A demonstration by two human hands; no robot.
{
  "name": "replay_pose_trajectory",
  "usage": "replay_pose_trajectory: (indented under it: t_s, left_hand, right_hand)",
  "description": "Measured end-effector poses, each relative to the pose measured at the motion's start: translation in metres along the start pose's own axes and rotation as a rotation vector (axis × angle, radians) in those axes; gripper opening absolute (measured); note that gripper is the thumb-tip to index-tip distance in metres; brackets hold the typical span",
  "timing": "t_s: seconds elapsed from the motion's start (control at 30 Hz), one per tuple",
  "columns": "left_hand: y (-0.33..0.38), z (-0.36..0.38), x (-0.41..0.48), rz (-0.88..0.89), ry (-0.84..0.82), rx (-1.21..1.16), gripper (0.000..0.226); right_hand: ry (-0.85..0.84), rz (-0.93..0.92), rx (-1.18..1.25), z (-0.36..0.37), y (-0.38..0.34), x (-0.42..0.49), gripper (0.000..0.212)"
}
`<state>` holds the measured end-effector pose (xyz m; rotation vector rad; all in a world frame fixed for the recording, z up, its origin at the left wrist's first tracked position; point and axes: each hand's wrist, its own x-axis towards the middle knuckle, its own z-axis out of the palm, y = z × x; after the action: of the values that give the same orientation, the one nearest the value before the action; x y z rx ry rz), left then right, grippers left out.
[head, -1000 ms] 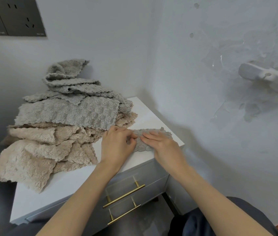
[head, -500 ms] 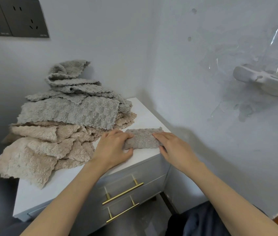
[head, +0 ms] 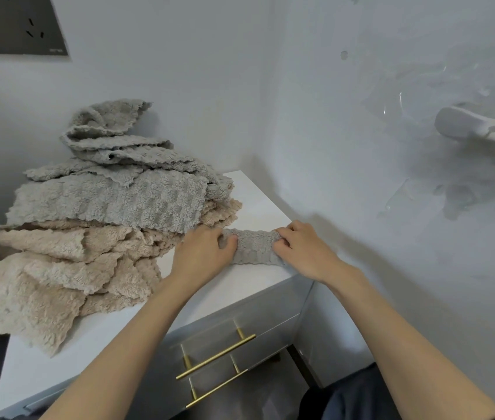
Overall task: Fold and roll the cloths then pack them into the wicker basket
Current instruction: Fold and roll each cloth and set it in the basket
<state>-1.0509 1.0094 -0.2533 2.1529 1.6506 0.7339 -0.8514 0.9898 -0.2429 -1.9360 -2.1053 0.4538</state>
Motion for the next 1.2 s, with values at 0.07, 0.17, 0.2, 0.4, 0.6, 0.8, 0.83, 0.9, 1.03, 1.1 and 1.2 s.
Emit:
replay_pose_trajectory:
  t_s: [0.07, 0.17, 0.2, 0.4, 0.6, 0.8, 0.83, 0.9, 1.03, 1.1, 1.2]
  left_hand:
    - [-0.002, -0.001, 0.005, -0.006, -0.059, 0.024, 0.035]
    - [-0.005, -0.005, 0.012, -0.015, -0.203, 0.071, 0.037]
    - [-0.005, -0.006, 0.013, -0.008, -0.237, 0.088, 0.038]
    - [0.004, -0.016, 0.013, 0.018, -0.400, 0.143, 0.039]
    - [0.002, -0.012, 0.001, 0.011, -0.316, 0.018, 0.036]
    - [0.022, -0.033, -0.023, 0.163, -0.156, -0.274, 0.025]
    - [0.028, -0.039, -0.026, 0.194, -0.146, -0.270, 0.022]
    - [0.043, -0.051, -0.034, 0.263, -0.145, -0.233, 0.016]
    - [0.076, -0.066, -0.057, 0.353, -0.198, -0.226, 0.019]
    - [0.091, -0.067, -0.069, 0.389, -0.239, -0.250, 0.016]
    - [0.109, -0.061, -0.085, 0.395, -0.330, -0.304, 0.019]
  right_hand:
    - [-0.034, 0.009, -0.058, -0.002, -0.002, 0.005, 0.022]
    - [-0.060, 0.027, -0.166, -0.004, -0.006, 0.011, 0.013]
    - [-0.068, 0.039, -0.184, -0.004, -0.007, 0.012, 0.014]
    - [-0.065, 0.049, -0.186, -0.005, -0.011, 0.012, 0.021]
    - [-0.020, 0.016, -0.197, -0.006, -0.019, 0.000, 0.023]
    - [0.073, 0.016, -0.108, -0.023, -0.026, -0.030, 0.017]
    - [0.063, 0.003, -0.059, -0.027, -0.027, -0.036, 0.018]
    - [0.029, -0.033, 0.024, -0.039, -0.029, -0.053, 0.024]
    - [-0.031, -0.081, 0.217, -0.060, -0.038, -0.097, 0.039]
    - [-0.043, -0.078, 0.279, -0.066, -0.039, -0.123, 0.042]
    - [-0.030, -0.052, 0.333, -0.066, -0.028, -0.159, 0.031]
